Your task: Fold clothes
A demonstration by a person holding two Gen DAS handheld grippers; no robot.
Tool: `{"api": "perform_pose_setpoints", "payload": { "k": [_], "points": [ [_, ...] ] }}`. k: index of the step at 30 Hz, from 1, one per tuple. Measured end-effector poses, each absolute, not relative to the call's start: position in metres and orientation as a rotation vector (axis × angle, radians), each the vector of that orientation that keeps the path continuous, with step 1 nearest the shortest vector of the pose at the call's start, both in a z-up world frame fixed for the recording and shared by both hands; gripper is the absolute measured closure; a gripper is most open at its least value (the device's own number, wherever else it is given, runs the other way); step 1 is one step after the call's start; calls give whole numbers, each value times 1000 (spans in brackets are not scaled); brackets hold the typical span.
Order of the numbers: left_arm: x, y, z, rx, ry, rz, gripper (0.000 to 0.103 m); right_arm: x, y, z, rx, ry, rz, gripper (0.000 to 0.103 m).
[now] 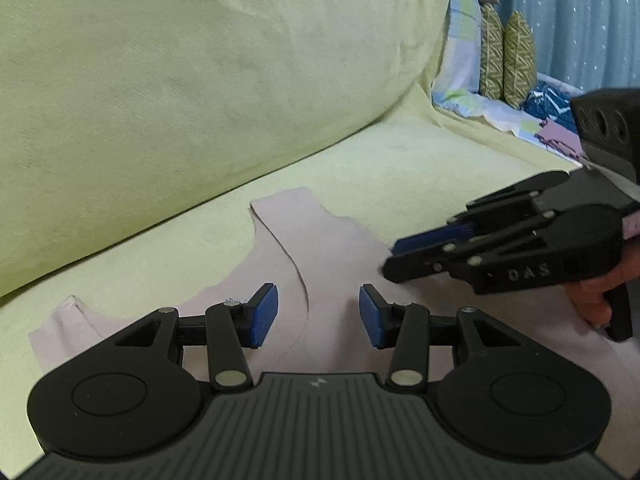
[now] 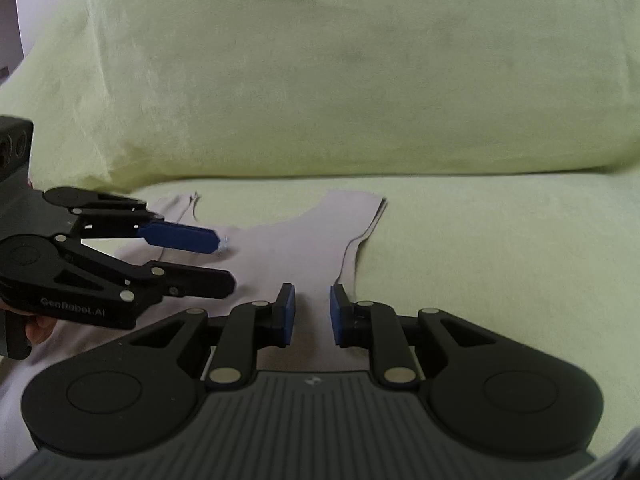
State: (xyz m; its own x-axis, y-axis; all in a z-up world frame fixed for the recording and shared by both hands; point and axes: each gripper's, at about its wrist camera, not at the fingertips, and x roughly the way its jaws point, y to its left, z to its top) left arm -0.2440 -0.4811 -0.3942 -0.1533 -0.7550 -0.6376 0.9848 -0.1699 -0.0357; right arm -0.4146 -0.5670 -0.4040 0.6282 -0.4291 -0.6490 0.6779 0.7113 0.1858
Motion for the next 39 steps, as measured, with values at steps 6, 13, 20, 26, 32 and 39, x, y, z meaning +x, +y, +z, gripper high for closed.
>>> {"api": "perform_pose_setpoints", "payload": {
  "k": [6,13,20,26,32,39],
  "points": [
    [-241,-481,-399,562,558,-1684,52,-415,-576,-406,464,601,-665,88],
    [-243,-485,-400,545,564,-1695,51,-410,-576,-409,459,611,-626,87],
    [-247,-485,-399,559,551,-1710,49,-414,-582,-411,542,588,-641,94],
    [-248,-486,-400,546,548,-1706,49,-417,-582,-409,541,552,-688,103],
    [-251,-483,-399,544,542,-1699,48,-412,-583,-413,508,580,-704,103],
    [-249,-491,-390,525,517,-1683,48,-430,-592,-409,580,514,-763,95]
  ]
}}
